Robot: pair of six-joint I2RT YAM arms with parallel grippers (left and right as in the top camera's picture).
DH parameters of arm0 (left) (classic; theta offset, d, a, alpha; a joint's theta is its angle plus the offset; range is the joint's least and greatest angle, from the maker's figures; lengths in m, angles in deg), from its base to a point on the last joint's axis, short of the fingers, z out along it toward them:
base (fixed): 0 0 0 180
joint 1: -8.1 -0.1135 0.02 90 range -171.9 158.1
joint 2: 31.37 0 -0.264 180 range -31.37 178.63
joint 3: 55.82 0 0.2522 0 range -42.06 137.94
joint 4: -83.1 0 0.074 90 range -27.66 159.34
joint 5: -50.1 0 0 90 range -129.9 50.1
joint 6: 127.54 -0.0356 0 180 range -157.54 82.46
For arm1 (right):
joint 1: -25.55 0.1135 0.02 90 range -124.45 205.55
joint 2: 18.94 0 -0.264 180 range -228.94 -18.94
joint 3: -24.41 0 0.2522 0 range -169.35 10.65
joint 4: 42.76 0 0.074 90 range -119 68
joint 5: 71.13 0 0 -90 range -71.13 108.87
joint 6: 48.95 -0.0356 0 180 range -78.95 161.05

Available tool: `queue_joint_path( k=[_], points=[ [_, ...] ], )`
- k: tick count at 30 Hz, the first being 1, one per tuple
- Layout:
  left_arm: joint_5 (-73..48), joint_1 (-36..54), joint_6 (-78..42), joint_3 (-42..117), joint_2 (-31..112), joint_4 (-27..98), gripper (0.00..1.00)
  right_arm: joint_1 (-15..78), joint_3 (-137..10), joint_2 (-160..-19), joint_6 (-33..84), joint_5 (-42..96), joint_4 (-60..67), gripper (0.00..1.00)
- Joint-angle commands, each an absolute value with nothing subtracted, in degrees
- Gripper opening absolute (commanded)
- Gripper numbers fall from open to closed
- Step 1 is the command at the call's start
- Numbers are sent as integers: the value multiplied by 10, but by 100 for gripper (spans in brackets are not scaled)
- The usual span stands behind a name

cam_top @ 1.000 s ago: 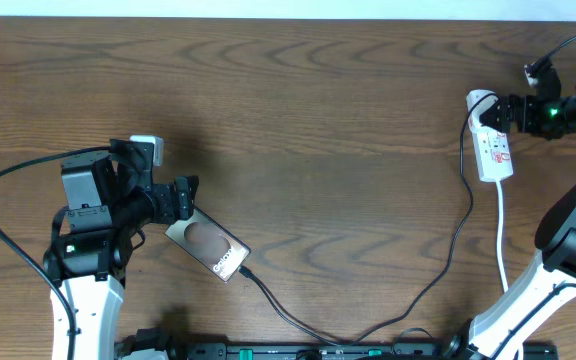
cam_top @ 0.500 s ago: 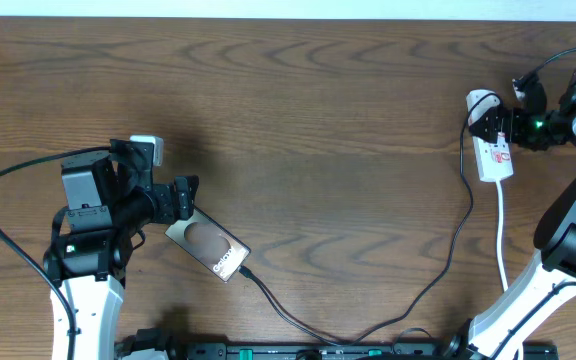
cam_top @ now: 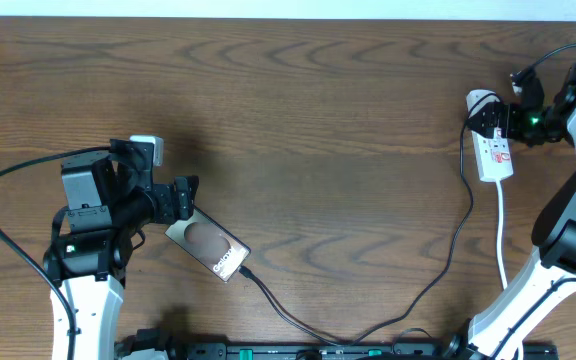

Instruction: Plug charger to phone and switch on socket

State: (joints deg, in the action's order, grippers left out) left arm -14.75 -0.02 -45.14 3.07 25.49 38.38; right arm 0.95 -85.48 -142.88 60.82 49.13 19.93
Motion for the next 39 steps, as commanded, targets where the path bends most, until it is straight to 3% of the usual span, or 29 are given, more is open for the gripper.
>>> queue_joint_path(
  k=[1, 39],
  points=[
    [-145, 2, -461, 39, 256, 385, 86, 20, -852, -1450, 593, 507, 200, 99],
    [-145, 2, -461, 39, 256, 385, 86, 54, -830, -1450, 571, 535, 202, 99]
  ],
)
